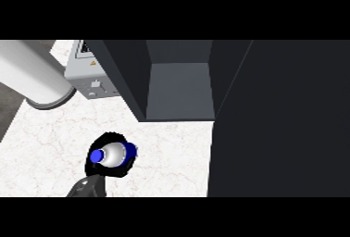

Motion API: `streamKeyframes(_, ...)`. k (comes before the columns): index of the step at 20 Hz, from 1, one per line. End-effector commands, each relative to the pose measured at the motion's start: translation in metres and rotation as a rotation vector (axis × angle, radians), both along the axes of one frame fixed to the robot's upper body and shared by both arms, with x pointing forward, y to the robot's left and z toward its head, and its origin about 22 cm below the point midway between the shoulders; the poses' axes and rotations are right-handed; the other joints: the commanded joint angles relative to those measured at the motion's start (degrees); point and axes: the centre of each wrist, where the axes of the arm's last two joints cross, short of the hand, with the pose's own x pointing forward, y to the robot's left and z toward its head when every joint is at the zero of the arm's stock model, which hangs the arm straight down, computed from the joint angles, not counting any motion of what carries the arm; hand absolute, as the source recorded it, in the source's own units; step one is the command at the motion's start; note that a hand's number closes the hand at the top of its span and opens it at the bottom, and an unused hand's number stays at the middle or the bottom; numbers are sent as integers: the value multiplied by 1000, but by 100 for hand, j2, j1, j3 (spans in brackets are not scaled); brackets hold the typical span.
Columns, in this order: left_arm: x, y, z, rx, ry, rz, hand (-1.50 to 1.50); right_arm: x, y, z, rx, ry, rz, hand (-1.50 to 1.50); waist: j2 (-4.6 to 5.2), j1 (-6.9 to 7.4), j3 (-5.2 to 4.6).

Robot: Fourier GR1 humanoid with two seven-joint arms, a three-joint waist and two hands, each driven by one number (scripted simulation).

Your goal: Pick up the bottled water, place it into the cabinet and close the cabinet

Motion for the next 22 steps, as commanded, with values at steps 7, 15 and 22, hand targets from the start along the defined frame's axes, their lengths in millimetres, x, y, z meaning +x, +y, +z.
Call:
streamKeyframes(7,39,-53,32,-60,-12,-120,150,3,-4,6,23,-13,7,-150,-12,-17,-16)
streamKeyframes(15,63,-97,88,62,-112,-100,150,1,-2,11,51,-20,0,-150,-33,16,-11)
streamKeyframes(22,88,-134,133,119,-97,-107,150,7,-5,16,12,-25,7,-150,26,-90,-19)
